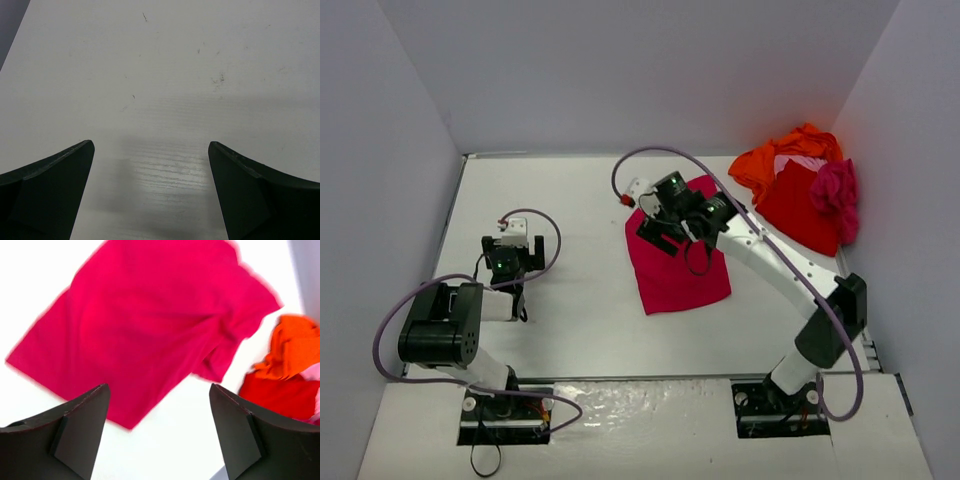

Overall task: Fold and stack the t-shirts
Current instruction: Flatten out the tshirt

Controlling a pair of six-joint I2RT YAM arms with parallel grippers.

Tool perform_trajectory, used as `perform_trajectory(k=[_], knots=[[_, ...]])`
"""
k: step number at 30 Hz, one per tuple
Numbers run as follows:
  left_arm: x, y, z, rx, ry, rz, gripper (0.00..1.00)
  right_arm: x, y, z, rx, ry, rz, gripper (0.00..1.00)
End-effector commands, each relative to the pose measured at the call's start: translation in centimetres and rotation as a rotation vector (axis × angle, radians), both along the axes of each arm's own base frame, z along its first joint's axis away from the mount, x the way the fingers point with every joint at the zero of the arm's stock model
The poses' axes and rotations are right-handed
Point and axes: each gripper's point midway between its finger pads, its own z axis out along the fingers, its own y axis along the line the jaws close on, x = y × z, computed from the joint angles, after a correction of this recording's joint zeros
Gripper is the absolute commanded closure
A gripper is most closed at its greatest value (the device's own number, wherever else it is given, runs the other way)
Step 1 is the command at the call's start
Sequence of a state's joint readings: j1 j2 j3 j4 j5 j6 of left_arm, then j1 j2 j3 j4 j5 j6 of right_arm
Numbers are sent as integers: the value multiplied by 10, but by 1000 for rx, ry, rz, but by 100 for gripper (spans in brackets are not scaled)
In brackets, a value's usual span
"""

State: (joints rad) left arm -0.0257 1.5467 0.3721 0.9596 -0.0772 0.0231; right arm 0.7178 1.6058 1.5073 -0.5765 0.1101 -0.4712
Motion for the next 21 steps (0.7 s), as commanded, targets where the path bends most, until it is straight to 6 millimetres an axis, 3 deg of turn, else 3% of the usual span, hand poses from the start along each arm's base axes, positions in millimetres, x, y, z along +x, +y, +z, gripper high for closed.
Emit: perform_trajectory(k=[1, 5, 12, 21], knots=[[17, 0, 33, -15, -110, -1, 3, -56, -26, -77, -109, 306, 61, 26], [17, 0, 33, -15, -111, -1, 3, -74, -13, -102, -101, 402, 95, 31], [17, 0, 33, -15, -110, -1, 3, -109, 19, -125, -127, 495, 206, 32], [17, 0, 33, -15, -110, -1, 3, -132, 30, -157, -238, 553, 270, 31]])
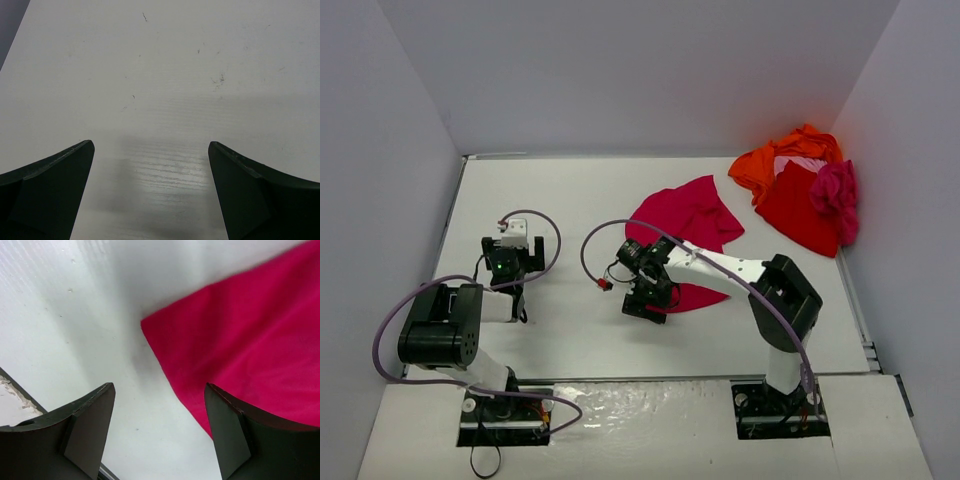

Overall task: Fold and stack the t-shirts
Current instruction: Flatten out the tshirt

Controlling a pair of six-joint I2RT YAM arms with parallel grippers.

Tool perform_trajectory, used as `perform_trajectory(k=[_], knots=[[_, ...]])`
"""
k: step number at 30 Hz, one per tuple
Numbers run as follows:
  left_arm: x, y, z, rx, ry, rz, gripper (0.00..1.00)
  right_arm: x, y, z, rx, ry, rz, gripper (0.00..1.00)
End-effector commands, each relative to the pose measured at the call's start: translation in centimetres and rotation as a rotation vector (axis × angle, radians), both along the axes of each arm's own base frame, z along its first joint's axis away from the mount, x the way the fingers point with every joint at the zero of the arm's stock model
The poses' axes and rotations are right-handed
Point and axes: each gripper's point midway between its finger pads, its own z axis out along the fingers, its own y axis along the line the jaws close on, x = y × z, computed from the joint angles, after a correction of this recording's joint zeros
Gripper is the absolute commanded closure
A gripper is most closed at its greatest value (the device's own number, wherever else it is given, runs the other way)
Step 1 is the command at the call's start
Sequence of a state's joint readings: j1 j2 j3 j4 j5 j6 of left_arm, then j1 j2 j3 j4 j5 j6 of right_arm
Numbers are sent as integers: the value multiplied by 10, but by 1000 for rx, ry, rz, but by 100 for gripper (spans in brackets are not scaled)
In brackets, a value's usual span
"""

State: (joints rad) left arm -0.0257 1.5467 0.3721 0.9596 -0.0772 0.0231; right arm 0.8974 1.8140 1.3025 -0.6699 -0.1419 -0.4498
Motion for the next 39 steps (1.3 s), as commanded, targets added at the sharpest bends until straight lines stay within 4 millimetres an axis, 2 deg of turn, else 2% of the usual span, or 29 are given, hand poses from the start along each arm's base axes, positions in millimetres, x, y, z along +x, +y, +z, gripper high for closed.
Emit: perform_trajectory(k=[1, 4, 9, 11, 14, 15, 17, 19, 22, 24, 25, 28, 29, 33, 34, 35, 36, 37, 38, 39], knots=[[17, 0, 33, -15, -110, -1, 3, -8, 2, -10, -52, 24, 27, 31], [17, 0, 33, -15, -112, -1, 3, -7, 2, -16, -69, 25, 28, 33], [17, 0, 33, -16, -111, -2, 3, -2, 1, -30, -116, 6, 14, 41], [17, 0, 34, -15, -112, -1, 3, 5, 1, -34, -144, -24, -5, 54], [17, 0, 34, -16, -113, -2, 3, 11, 4, -37, -157, -48, -9, 87], [17, 0, 34, -16, -113, -2, 3, 12, 5, -37, -156, -48, -11, 95], [17, 0, 33, -16, -111, -2, 3, 12, 6, -35, -152, -53, -15, 100], [17, 0, 33, -15, -112, 0, 3, 20, 2, -27, -167, -104, -12, 100], [17, 0, 32, -16, -108, -1, 3, 45, -6, 1, -197, -252, 2, 100], [17, 0, 33, -16, -111, -1, 3, 81, -16, 41, -207, -423, -44, 100], [17, 0, 33, -16, -112, -2, 3, 104, -18, 70, -191, -543, -105, 100], [17, 0, 33, -15, -112, 0, 3, 164, -60, 129, -195, -746, -298, 100], [17, 0, 33, -16, -112, -1, 3, 176, -77, 151, -227, -821, -351, 100], [17, 0, 34, -16, -113, -1, 3, 231, -173, 216, -347, -1076, -558, 100], [17, 0, 33, -15, -111, 0, 3, 240, -199, 227, -377, -1130, -630, 100], [17, 0, 33, -16, -112, -1, 3, 252, -236, 243, -389, -1188, -749, 100], [17, 0, 33, -16, -112, -1, 3, 259, -254, 249, -378, -1208, -815, 100], [17, 0, 34, -16, -113, -1, 3, 265, -257, 246, -350, -1199, -845, 100], [17, 0, 33, -16, -111, -1, 3, 269, -250, 241, -316, -1175, -824, 100], [17, 0, 33, -15, -112, 0, 3, 267, -230, 232, -301, -1140, -762, 100]])
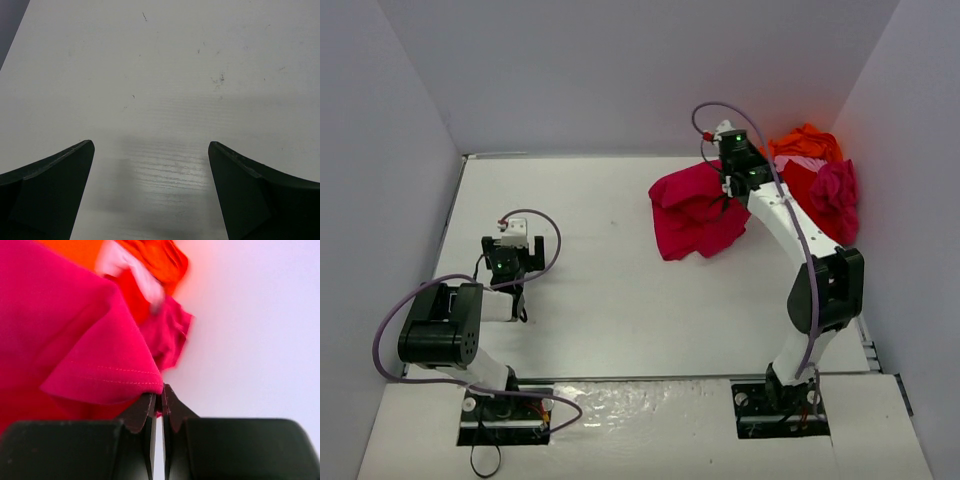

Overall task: Fold and stack the t-shirts
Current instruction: Flatten out the tshirt

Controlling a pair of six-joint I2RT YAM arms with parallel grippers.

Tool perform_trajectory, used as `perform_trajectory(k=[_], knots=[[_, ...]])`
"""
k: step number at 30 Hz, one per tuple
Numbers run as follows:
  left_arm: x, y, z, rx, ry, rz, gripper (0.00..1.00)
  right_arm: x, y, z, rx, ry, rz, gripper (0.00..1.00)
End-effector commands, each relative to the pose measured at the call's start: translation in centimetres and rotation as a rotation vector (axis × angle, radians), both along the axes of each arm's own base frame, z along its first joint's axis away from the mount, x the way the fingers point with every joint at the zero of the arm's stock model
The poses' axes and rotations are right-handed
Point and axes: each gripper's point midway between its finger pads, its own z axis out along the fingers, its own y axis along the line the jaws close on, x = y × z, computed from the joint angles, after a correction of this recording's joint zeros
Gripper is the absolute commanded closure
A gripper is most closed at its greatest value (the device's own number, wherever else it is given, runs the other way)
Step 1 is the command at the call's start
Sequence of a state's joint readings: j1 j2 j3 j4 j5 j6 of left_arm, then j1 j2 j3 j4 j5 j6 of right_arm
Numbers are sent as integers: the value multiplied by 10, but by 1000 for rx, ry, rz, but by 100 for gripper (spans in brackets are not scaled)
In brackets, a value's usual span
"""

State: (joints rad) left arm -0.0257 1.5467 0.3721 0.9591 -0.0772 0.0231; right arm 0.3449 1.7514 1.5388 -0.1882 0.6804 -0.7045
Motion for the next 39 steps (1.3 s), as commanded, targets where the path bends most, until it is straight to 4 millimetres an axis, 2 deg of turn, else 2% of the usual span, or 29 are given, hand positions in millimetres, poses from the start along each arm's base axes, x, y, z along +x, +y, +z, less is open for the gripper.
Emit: perform_trajectory(k=[1, 2, 3, 6, 8, 10, 12, 14, 15, 16, 17, 19, 20, 21, 22, 23, 25, 27, 28, 29, 32, 34, 35, 36, 37, 39], knots=[[17, 0, 34, -15, -114, 0, 3, 3, 31, 21, -16, -64, 47, 100], [17, 0, 34, -16, -114, -1, 3, -4, 58, 5, -19, -13, 122, 100], [17, 0, 33, -16, -113, -1, 3, -12, 76, -11, -9, 53, 191, 100], [17, 0, 33, -16, -113, -1, 3, -57, 179, -47, 80, 222, 501, 100], [17, 0, 33, -16, -112, -1, 3, -88, 230, -53, 147, 302, 646, 100], [17, 0, 33, -16, -112, -1, 3, -111, 271, -37, 220, 360, 764, 100], [17, 0, 34, -16, -114, -1, 3, -135, 297, -7, 308, 403, 859, 100], [17, 0, 33, -17, -113, 0, 3, -148, 313, 59, 438, 334, 964, 100], [17, 0, 33, -16, -113, 0, 3, -149, 313, 91, 516, 287, 1007, 100], [17, 0, 33, -15, -112, 1, 3, -145, 303, 126, 606, 234, 1040, 100], [16, 0, 33, -15, -111, 1, 3, -138, 280, 166, 703, 171, 1064, 100], [17, 0, 33, -15, -112, 1, 3, -130, 230, 220, 808, 47, 1067, 100], [17, 0, 33, -15, -111, 1, 3, -122, 190, 245, 818, -49, 1023, 100], [17, 0, 33, -15, -111, 2, 3, -116, 141, 269, 803, -162, 951, 100], [17, 0, 33, -15, -110, 2, 3, -103, 104, 275, 770, -249, 863, 100], [17, 0, 33, -15, -110, 2, 3, -89, 69, 273, 731, -325, 767, 100], [17, 0, 33, -15, -110, 1, 3, -88, 8, 278, 608, -440, 563, 100], [17, 1, 33, -14, -111, 4, 3, -74, -38, 249, 516, -442, 345, 100], [17, 1, 32, -14, -109, 4, 3, -68, -53, 226, 480, -404, 288, 100], [17, 1, 33, -14, -111, 3, 3, -62, -60, 192, 439, -331, 259, 100], [17, 0, 32, -15, -110, 2, 3, -49, -63, 142, 460, -234, 198, 100], [17, 0, 34, -15, -114, 2, 3, -40, -56, 107, 496, -165, 174, 95], [17, 0, 34, -15, -114, 2, 3, -36, -53, 97, 514, -150, 153, 87], [17, 0, 34, -15, -114, 2, 3, -30, -49, 85, 526, -127, 134, 74], [17, 1, 34, -14, -114, 3, 3, -23, -43, 69, 532, -93, 119, 53], [17, 1, 34, -14, -114, 3, 3, -18, -30, 51, 506, -48, 114, 43]])
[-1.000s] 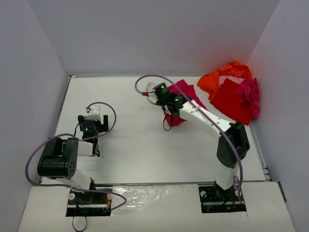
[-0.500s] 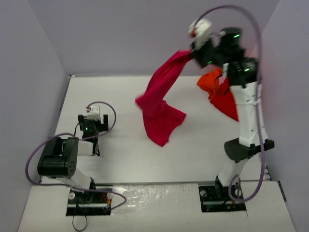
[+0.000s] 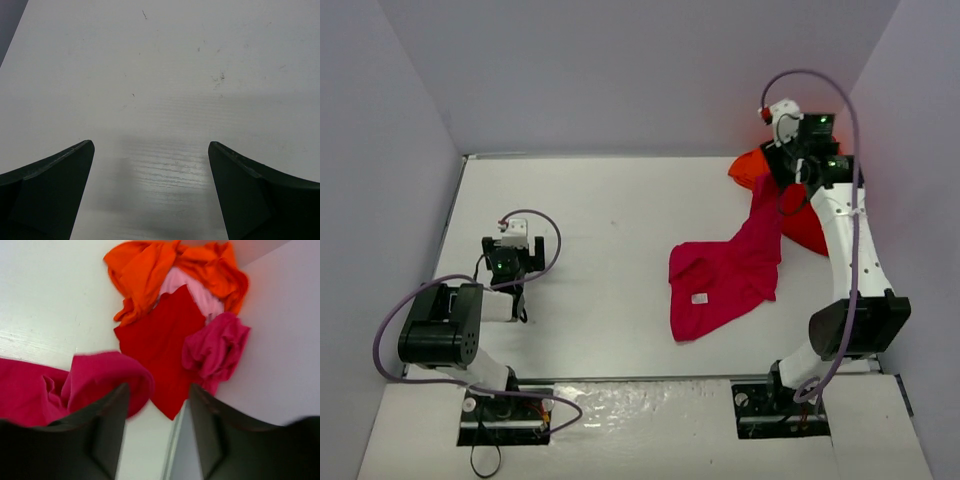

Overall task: Fold and stack the t-shirts
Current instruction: Flatten out the tshirt

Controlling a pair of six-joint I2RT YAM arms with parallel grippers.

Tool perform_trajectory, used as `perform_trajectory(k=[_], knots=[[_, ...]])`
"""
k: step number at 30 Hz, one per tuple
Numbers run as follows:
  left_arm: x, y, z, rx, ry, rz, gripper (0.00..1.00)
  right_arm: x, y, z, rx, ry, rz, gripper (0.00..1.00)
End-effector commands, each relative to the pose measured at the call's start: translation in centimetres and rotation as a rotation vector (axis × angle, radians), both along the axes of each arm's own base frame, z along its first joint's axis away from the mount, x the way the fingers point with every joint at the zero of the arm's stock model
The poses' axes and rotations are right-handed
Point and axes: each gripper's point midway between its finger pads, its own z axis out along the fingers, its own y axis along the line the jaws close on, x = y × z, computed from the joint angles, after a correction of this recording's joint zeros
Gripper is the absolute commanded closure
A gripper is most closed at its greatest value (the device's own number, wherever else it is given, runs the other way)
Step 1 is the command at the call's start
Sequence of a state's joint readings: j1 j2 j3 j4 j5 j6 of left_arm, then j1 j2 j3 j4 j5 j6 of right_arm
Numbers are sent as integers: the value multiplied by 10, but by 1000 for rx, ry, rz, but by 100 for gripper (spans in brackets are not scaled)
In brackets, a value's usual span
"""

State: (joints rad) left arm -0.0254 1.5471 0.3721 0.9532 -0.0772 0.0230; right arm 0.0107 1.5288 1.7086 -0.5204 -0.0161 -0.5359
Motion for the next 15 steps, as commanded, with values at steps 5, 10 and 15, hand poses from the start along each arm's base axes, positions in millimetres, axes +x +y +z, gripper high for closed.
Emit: perform_trajectory(k=[5, 10, 15], knots=[[18, 0, 35, -15, -119, 2, 3, 29, 39, -35, -131, 25, -79, 13], [18, 1, 34, -15, -117, 3, 3, 21, 82, -15, -42, -25, 68, 9], [18, 1, 35, -15, -118, 3, 3, -22, 142, -34, 17, 104, 310, 12]])
